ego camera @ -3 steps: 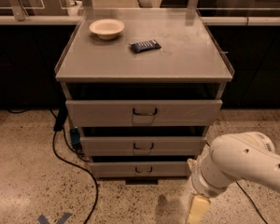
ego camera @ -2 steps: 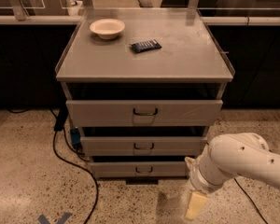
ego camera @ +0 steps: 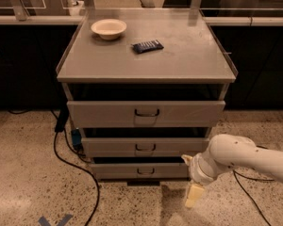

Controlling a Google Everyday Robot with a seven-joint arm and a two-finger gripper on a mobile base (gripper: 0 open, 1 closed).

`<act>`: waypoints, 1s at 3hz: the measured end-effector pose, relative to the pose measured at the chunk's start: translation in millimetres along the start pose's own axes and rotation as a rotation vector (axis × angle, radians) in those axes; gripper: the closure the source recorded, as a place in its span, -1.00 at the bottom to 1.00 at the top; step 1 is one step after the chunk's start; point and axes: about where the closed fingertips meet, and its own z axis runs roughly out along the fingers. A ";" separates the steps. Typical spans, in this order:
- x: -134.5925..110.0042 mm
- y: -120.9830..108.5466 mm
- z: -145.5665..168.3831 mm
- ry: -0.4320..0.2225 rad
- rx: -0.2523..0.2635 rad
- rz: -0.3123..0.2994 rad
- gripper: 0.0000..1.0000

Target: Open bottom drawer

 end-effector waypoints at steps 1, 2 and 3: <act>15.5 -9.3 39.1 -0.001 -0.011 -0.003 -1.00; 20.1 -7.8 111.9 0.056 -0.021 -0.007 -1.00; 20.1 -7.8 111.9 0.056 -0.021 -0.007 -1.00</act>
Offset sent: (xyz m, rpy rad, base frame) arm 0.0158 0.0273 -0.1310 -0.0794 0.0275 0.0393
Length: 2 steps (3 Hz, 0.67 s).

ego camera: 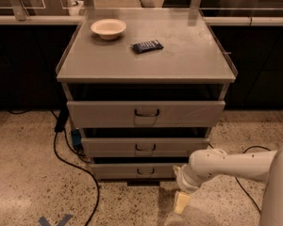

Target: Open bottom drawer

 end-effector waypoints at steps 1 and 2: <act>-1.7 -4.3 16.8 -0.004 -0.012 -0.015 -1.00; -12.1 -19.9 58.2 -0.012 -0.009 -0.058 -1.00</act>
Offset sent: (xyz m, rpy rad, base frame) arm 0.0441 0.0447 -0.0753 0.0194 -0.0335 0.0887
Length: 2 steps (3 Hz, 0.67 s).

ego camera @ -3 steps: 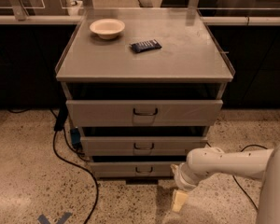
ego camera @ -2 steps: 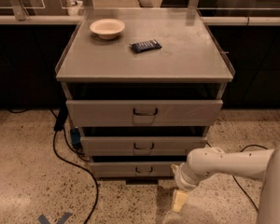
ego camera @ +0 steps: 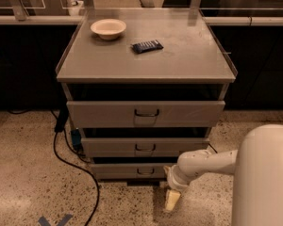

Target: Open bottom drawer

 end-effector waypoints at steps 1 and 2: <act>-7.7 -14.6 21.3 -0.004 0.031 -0.019 -1.00; -1.0 -24.5 41.2 -0.015 0.036 -0.009 -1.00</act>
Offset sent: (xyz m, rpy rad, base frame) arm 0.0476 0.0089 -0.0643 0.0280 -0.0471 -0.0233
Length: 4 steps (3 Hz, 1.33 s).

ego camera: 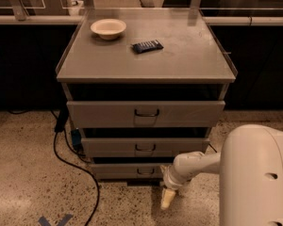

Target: Open bottom drawer

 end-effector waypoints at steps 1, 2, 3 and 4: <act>50.4 -40.0 42.8 0.042 -0.006 0.050 -1.00; 50.3 -40.0 43.0 0.043 -0.006 0.049 -1.00; 46.8 -40.6 49.9 0.053 -0.011 0.033 -1.00; 44.3 -56.3 68.3 0.091 -0.015 -0.020 -1.00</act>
Offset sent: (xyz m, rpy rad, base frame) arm 0.0627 -0.0568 -0.0837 -0.0728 0.0512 -0.0641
